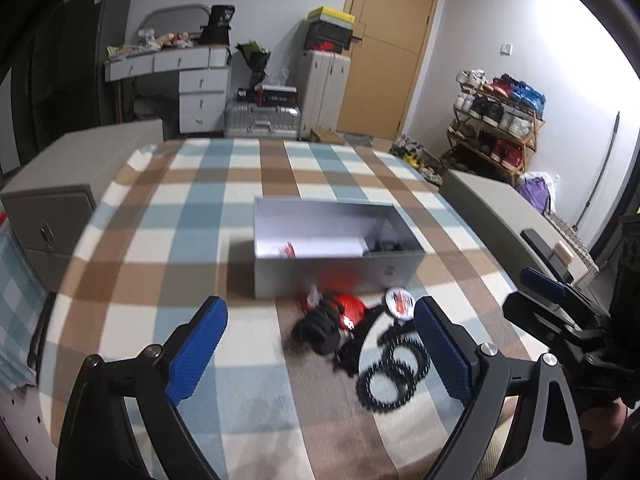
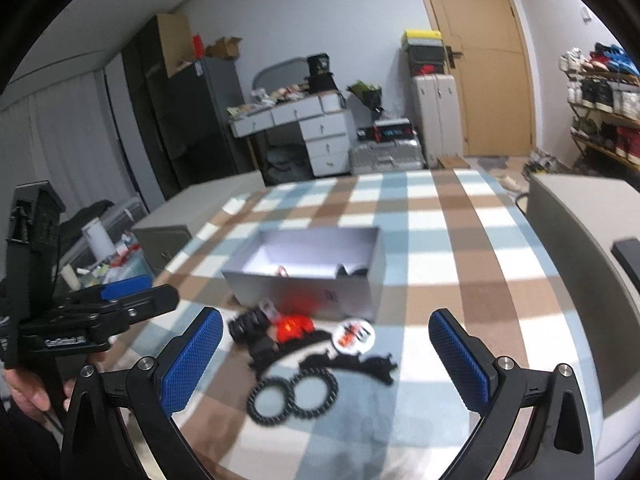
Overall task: Organize jewelry
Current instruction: 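Withdraw both tools from the silver box, then grasp the black coiled hair tie with the left tool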
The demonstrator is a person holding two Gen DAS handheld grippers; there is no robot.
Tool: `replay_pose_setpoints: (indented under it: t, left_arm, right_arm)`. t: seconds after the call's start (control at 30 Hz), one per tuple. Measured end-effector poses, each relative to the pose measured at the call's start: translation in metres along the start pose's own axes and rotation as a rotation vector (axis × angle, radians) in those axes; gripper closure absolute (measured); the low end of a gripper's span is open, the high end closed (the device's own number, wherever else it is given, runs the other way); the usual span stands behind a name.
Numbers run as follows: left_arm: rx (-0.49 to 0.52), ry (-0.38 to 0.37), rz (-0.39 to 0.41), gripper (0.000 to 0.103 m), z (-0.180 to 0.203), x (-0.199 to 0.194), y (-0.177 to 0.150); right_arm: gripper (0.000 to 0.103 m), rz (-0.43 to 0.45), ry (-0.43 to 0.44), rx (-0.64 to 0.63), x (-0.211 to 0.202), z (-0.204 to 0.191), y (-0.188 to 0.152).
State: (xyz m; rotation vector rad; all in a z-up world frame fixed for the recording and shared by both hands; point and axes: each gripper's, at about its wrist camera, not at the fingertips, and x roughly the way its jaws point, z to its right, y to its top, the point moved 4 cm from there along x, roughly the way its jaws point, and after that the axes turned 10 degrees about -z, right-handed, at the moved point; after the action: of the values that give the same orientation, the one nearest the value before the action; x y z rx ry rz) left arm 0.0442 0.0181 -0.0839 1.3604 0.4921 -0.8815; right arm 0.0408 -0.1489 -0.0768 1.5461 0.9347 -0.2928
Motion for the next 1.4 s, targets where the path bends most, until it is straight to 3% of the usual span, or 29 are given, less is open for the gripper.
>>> replay_pose_setpoints:
  t: [0.27,0.53,1.0,1.2,1.27,1.4]
  left_arm:
    - [0.058,-0.063,-0.140,0.011,0.020,0.026,-0.032]
    - [0.100,-0.119,-0.250,0.011,0.042,0.046,-0.046]
    - [0.117,-0.164,-0.305,0.011,0.048,0.059,-0.048]
    - [0.175,-0.154,-0.332,0.012,0.061,0.062,-0.049]
    - [0.197,-0.121,-0.336,0.014,0.063,0.064,-0.049]
    - [0.201,-0.087,-0.329,0.038,0.060,0.067,-0.045]
  right_arm:
    - [0.000,-0.078,-0.054,0.072,0.015,0.022,-0.029]
    - [0.000,-0.123,-0.108,0.058,0.022,0.028,-0.045]
    - [0.000,-0.136,-0.161,0.134,0.024,0.055,-0.054]
    - [0.000,-0.125,-0.185,0.142,0.019,0.064,-0.055]
    - [0.000,-0.123,-0.191,0.146,0.017,0.065,-0.056]
    - [0.000,-0.121,-0.200,0.145,0.016,0.067,-0.057]
